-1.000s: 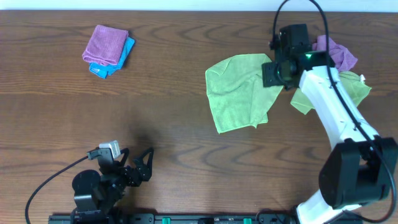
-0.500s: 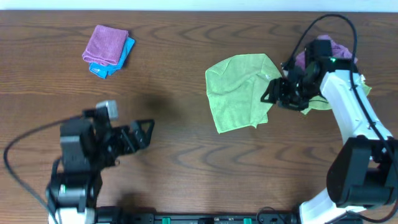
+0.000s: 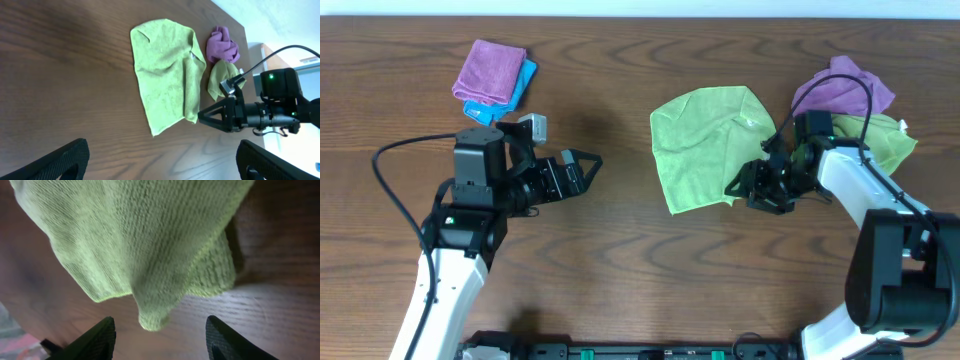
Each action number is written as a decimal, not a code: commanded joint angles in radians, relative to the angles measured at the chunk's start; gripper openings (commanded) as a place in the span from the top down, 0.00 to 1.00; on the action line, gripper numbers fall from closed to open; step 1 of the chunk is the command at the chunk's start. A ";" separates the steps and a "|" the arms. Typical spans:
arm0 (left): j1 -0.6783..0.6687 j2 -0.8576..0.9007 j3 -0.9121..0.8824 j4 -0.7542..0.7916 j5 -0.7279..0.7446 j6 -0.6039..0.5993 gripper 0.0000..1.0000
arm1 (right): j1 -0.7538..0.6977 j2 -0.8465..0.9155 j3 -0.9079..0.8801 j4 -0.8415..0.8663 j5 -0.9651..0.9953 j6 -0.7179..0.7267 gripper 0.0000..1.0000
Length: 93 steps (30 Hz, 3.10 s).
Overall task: Fold the cloth
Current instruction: 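Move the left gripper toward the green cloth's left corner, then grasp the left corner with the left gripper and pull it leftward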
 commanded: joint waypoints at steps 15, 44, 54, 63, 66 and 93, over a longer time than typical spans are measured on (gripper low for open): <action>-0.059 0.083 0.022 0.005 0.021 -0.028 0.05 | 0.099 -0.015 -0.006 0.084 0.028 0.129 0.47; -0.059 0.083 0.022 0.006 0.009 -0.184 0.05 | 0.100 -0.063 0.014 0.079 0.150 0.129 0.99; -0.105 0.123 0.022 0.020 -0.010 -0.344 0.05 | 0.066 -0.286 0.026 0.059 0.450 0.121 0.99; -0.221 0.306 0.022 0.098 -0.060 -0.491 0.05 | 0.054 -0.318 0.026 -0.024 0.597 0.068 0.99; -0.247 0.376 0.022 0.135 -0.057 -0.529 0.05 | 0.054 -0.318 0.026 -0.042 0.605 0.068 0.99; -0.422 0.707 0.022 0.466 -0.003 -0.798 0.04 | 0.054 -0.318 0.026 -0.051 0.603 0.068 0.99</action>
